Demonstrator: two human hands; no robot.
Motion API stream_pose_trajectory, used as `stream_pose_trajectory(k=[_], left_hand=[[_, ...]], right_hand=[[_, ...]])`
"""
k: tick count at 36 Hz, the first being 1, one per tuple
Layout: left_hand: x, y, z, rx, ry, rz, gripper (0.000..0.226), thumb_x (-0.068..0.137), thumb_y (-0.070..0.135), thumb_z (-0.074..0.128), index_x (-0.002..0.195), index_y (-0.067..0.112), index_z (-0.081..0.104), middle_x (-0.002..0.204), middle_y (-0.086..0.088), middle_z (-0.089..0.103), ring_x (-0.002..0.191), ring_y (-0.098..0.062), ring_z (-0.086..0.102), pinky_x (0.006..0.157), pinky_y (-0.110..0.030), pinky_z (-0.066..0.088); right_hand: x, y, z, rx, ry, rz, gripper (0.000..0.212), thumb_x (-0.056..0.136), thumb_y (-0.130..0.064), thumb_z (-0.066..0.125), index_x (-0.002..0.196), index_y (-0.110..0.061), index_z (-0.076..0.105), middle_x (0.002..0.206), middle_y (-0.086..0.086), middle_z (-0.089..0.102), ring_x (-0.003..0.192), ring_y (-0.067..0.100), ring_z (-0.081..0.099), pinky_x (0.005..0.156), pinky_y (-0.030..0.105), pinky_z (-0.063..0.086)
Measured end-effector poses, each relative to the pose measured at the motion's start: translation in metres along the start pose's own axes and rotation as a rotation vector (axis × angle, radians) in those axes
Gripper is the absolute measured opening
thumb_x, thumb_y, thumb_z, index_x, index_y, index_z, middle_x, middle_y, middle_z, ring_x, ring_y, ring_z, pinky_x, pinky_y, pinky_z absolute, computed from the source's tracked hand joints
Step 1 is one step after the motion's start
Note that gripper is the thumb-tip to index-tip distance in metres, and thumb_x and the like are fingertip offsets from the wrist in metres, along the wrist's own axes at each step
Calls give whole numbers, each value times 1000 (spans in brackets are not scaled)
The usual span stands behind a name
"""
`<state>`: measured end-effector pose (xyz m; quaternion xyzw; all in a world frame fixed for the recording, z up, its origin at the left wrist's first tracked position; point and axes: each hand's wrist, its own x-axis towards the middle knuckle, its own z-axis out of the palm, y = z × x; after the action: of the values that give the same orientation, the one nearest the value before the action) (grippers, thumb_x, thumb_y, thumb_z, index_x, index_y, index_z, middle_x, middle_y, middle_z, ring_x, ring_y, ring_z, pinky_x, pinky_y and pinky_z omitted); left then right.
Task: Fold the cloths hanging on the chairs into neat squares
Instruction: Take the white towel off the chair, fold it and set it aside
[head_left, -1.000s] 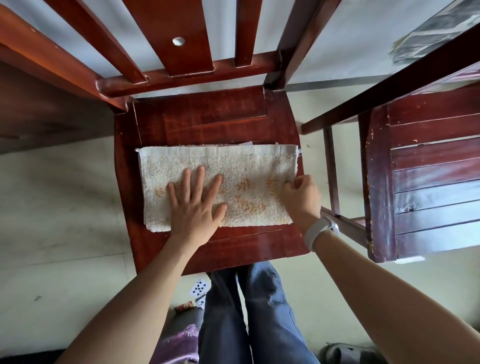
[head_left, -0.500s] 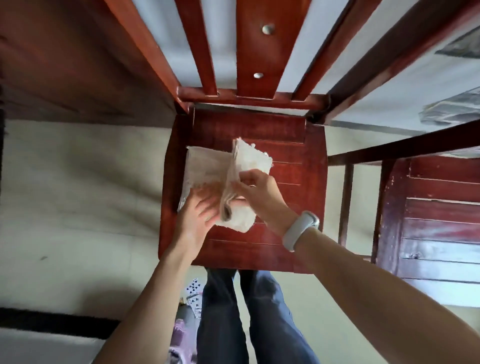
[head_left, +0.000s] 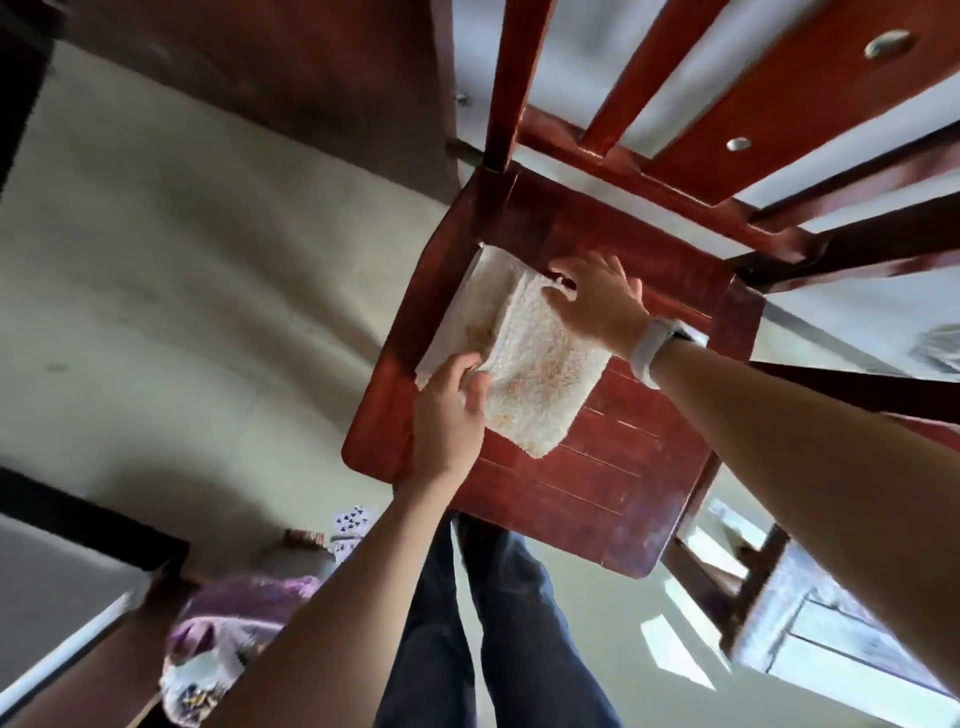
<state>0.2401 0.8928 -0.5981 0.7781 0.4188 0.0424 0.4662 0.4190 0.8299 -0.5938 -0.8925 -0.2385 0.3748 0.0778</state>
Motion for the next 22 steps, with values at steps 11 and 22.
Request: stream_pose_trajectory(k=[11,22], left_hand=[[-2,-6,-11,96,15,261,24,90,16,44,104,8,62,99,-5,68,90,-15,62,81,-17,44],[5,-21,-13,48,156,-84,14,86,12,63,90,-1,64,84,-14,70,76,-23,65,66,-7,33]], right_hand=[[16,-10,-2,231,-124,-106,22,88,-25,55,106,-13,55,90,-3,54,83,13,51,77,31,41],[19,-22,3,267,102,-283,15,92,-16,52,96,-4,59,82,-3,54,73,11,49,65,19,35]])
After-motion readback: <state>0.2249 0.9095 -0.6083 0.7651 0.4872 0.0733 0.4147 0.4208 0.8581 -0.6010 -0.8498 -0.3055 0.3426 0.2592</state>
